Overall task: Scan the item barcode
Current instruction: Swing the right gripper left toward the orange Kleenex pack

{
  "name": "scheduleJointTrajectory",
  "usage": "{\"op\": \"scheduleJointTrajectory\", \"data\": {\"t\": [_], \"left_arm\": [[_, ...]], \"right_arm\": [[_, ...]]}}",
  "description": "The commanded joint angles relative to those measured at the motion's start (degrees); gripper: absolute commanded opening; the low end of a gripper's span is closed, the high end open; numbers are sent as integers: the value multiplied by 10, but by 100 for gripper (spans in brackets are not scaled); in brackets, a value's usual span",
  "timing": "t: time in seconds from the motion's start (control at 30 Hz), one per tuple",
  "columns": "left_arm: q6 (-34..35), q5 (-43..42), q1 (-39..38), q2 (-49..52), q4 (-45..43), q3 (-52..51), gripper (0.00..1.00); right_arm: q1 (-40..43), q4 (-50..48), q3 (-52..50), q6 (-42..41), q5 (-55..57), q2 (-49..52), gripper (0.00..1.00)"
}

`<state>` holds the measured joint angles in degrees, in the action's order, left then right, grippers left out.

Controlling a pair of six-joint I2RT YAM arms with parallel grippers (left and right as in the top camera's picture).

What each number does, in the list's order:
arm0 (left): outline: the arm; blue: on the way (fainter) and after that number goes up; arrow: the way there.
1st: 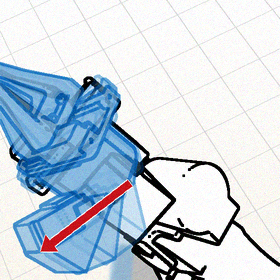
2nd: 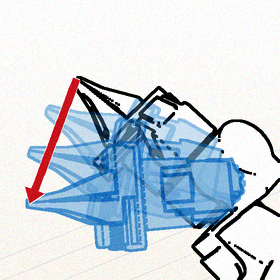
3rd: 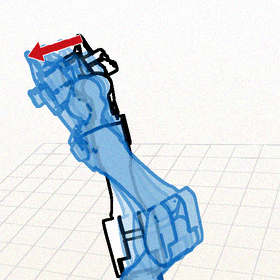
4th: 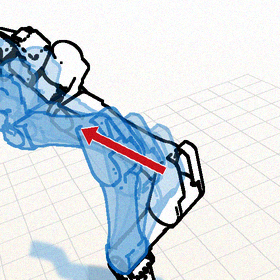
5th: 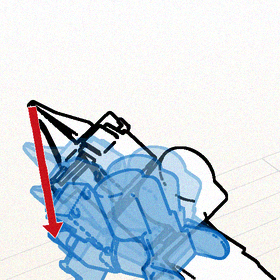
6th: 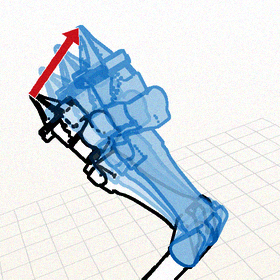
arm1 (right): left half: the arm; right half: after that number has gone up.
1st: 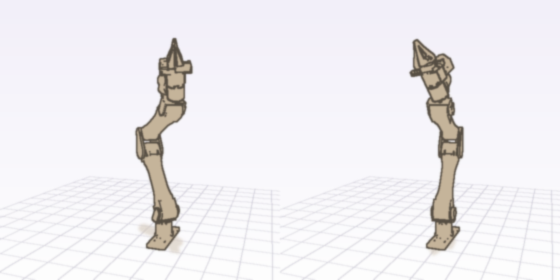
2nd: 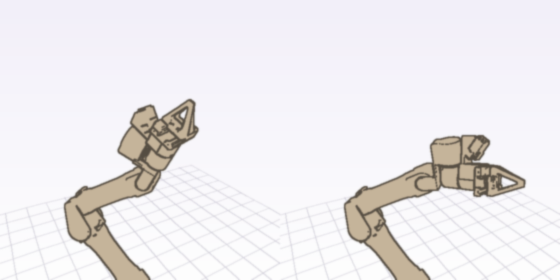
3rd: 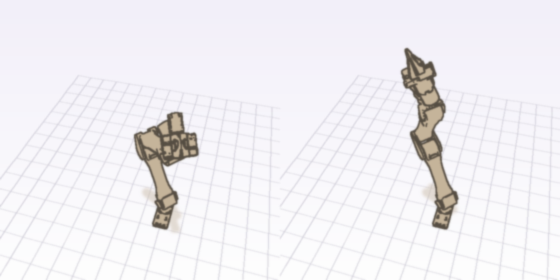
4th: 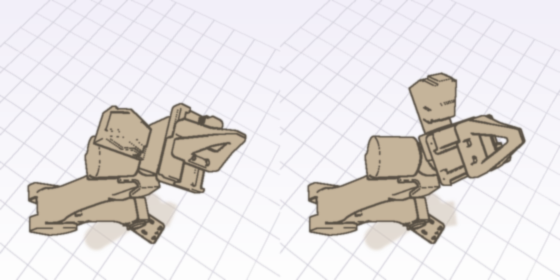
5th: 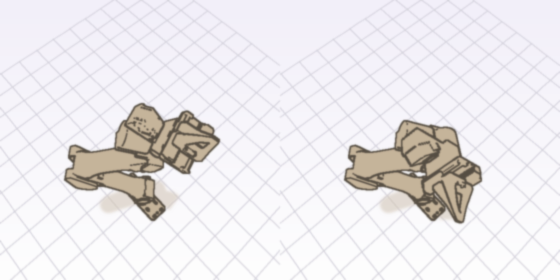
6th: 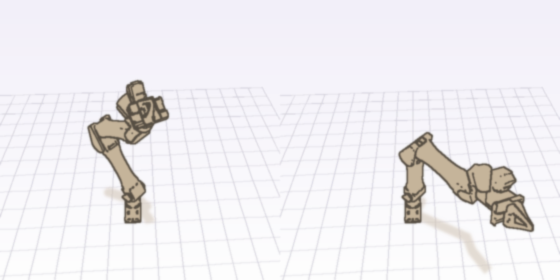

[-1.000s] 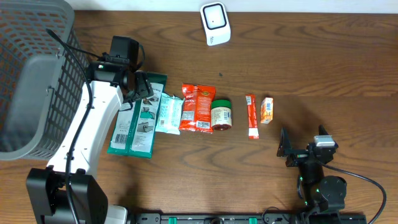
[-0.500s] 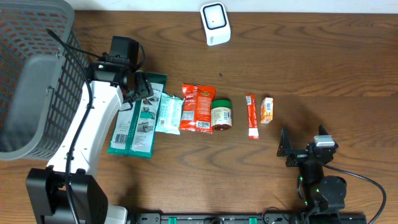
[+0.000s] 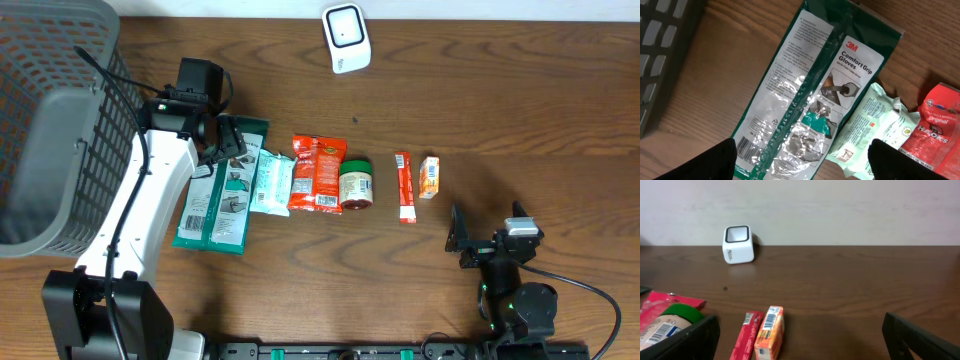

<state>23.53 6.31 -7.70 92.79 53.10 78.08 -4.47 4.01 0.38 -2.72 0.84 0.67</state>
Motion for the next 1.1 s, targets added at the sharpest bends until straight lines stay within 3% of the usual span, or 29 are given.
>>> {"op": "scheduleJointTrajectory", "data": {"t": [0.0,0.6,0.77,1.07], "left_arm": [[-4,3,0,1,2,-2,84],[-4,3,0,1,2,-2,84],[-4,3,0,1,2,-2,84],[-4,3,0,1,2,-2,84]], "right_arm": [[-5,2,-1,7,-3,-3,99],[-4,-42,24,-19,-39,-3,99],[-4,69,160,-41,-41,27,99],[-5,344,484,-41,-66,244,100]]}}
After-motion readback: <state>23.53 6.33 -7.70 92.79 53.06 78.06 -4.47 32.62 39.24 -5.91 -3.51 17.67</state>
